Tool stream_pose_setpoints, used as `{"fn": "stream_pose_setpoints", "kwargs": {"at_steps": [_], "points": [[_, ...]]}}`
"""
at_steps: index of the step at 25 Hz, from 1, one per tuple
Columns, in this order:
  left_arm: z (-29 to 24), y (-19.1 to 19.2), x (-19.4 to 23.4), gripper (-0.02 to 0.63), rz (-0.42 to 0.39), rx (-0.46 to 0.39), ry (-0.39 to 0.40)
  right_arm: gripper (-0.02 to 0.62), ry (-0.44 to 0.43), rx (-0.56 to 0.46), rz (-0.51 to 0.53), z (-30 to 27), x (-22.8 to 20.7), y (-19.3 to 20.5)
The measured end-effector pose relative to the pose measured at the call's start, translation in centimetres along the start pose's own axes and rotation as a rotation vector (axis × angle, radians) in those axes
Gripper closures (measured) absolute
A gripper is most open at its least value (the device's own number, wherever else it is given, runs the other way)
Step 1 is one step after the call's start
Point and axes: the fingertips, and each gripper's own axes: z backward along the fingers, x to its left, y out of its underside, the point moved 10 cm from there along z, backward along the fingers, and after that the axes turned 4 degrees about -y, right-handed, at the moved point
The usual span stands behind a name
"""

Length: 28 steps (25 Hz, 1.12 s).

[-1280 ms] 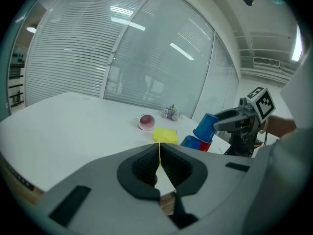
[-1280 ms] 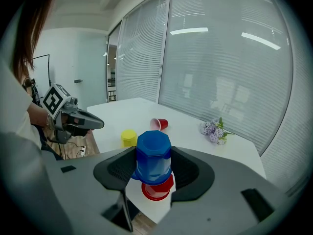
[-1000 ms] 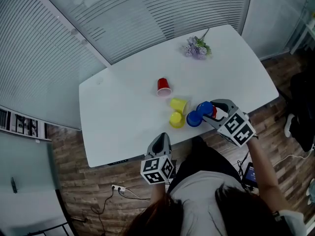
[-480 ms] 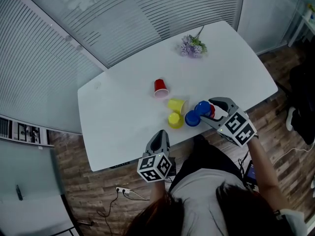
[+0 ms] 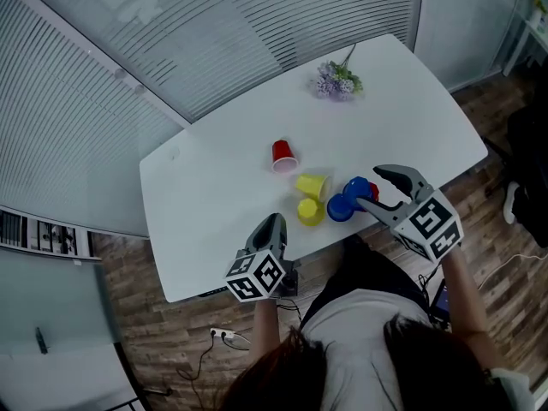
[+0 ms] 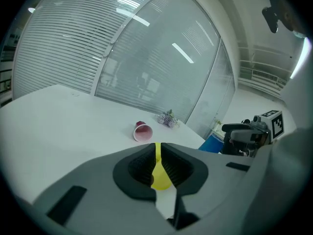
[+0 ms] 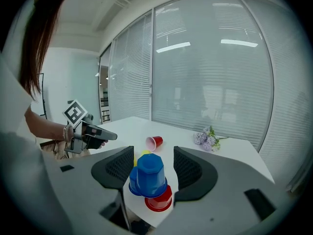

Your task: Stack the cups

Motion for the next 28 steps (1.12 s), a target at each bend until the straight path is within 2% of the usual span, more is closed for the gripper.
{"fn": "stream_pose_setpoints", "kwargs": {"at_steps": [1, 3, 9, 15, 19, 23, 28], "points": [[-0.3, -0.2, 0.1, 0.57, 0.0, 0.015, 0.009, 0.316, 0.01, -0.001, -0.001, 0.1, -0.2, 0.1], [-0.8, -0.7, 0.2, 0.501, 0.001, 0.054, 0.033, 0.318, 0.027, -0.006, -0.002, 0.4, -0.6, 0.0], [-2.9, -2.4, 0.5, 0.497, -0.004, 0.191, 0.101, 0.318, 0.075, -0.034, -0.021, 1.2, -1.8, -0.6], [-5.1, -4.5, 0.7, 0.457, 0.024, 0.307, 0.154, 0.318, 0.14, -0.044, -0.024, 2.5, -3.3, -0.8], [-6.7, -5.3, 0.6, 0.43, 0.061, 0.367, 0.149, 0.319, 0.149, -0.072, -0.03, 2.5, -5.1, -1.0], [-8.3, -5.8, 0.3, 0.401, 0.079, 0.432, 0.12, 0.319, 0.14, -0.071, 0.006, 2.0, -7.9, -1.4], [-9.6, -5.8, 0.0, 0.382, 0.153, 0.485, 0.071, 0.319, 0.081, -0.064, 0.02, 1.3, -12.1, -1.5]]}}
